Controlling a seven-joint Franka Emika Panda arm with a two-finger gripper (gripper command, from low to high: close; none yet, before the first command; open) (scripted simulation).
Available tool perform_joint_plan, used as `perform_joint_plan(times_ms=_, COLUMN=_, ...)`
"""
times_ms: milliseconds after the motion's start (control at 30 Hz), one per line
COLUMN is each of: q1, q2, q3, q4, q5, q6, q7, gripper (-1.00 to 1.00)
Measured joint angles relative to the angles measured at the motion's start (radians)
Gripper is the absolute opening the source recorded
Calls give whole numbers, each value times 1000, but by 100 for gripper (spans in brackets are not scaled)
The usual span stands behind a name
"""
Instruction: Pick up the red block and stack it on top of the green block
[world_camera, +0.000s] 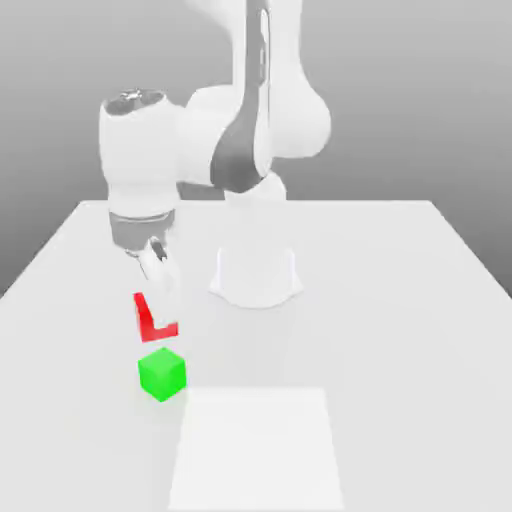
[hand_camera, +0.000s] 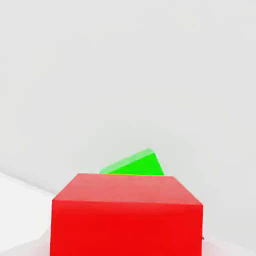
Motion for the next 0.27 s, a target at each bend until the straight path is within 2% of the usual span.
perform_joint_plan(times_ms=133, q1=11, q2=141, q3=-6, q4=4, q5=22, q6=137, q7=-13, gripper=-100)
perform_joint_plan(times_ms=167, q1=15, q2=172, q3=-5, q4=5, q5=33, q6=167, q7=-20, gripper=100)
perform_joint_plan(times_ms=267, q1=15, q2=172, q3=-5, q4=5, q5=33, q6=167, q7=-20, gripper=100)
